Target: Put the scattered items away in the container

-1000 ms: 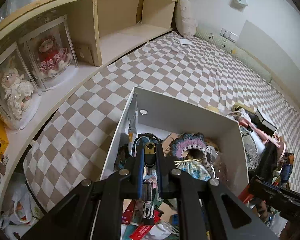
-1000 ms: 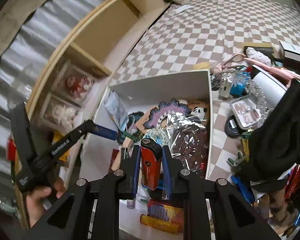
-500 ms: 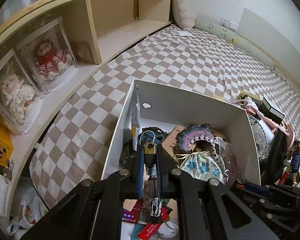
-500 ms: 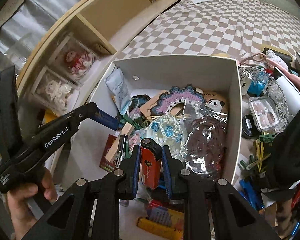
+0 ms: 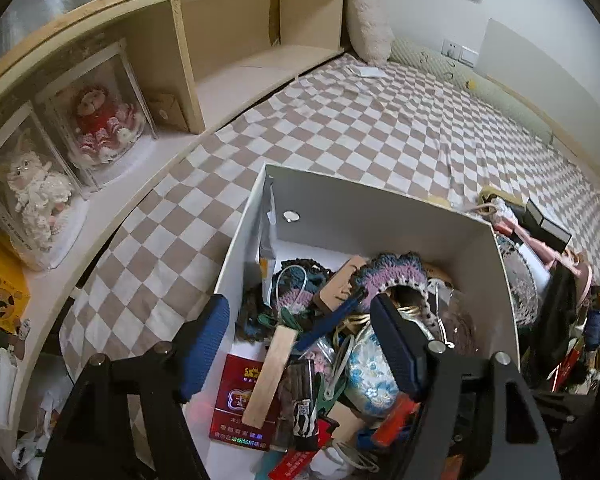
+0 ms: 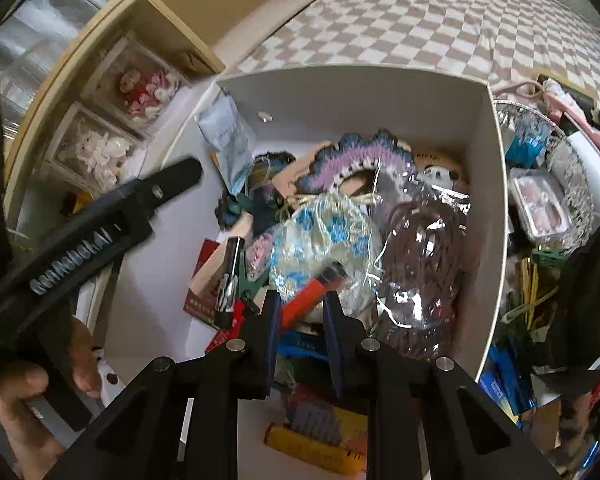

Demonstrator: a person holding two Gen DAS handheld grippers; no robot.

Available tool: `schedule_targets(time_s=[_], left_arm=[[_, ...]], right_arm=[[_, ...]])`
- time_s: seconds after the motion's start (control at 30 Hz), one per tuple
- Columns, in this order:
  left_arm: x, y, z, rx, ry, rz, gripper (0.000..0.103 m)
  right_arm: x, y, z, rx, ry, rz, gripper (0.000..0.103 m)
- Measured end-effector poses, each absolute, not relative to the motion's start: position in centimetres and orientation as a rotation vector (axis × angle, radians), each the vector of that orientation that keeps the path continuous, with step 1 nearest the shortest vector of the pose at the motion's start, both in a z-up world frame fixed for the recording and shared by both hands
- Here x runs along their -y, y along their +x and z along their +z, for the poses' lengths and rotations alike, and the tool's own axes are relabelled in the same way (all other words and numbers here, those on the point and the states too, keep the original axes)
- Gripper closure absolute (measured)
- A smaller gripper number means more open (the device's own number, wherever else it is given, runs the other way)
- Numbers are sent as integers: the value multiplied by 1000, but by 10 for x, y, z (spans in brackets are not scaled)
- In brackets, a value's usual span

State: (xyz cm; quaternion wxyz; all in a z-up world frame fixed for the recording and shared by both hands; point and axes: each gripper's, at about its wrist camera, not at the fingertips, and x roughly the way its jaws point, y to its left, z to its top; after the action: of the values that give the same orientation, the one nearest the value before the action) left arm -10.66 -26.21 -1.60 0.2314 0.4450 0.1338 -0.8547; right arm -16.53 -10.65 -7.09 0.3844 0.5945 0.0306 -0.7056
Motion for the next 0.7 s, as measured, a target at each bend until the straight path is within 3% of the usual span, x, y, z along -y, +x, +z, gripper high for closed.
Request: schedule_targets(time_s=[0.07, 0.17, 0.2, 0.23, 0.27, 0.7], left_arm=[[264, -107, -19, -390, 1235, -2343, 28], [266, -107, -23, -388, 1240, -2324, 12], [267, -107, -23, -385, 1239, -2320, 6], [267, -107, -23, -382, 1238, -2316, 4], [267, -107, -24, -383, 1239, -2316, 4], [268, -107, -27, -356, 1261, -2292, 0]], right_arm=[[108, -164, -74, -96, 1525, -1792, 81], [109, -164, -78, -116, 1542, -1783, 75], [109, -164, -80, -125, 1546, -1788, 49], [108, -163, -79, -133, 1536, -1816, 13], [107, -162, -78, -141, 1522, -1851, 1], [100, -167, -74, -185, 1449, -1965, 0]])
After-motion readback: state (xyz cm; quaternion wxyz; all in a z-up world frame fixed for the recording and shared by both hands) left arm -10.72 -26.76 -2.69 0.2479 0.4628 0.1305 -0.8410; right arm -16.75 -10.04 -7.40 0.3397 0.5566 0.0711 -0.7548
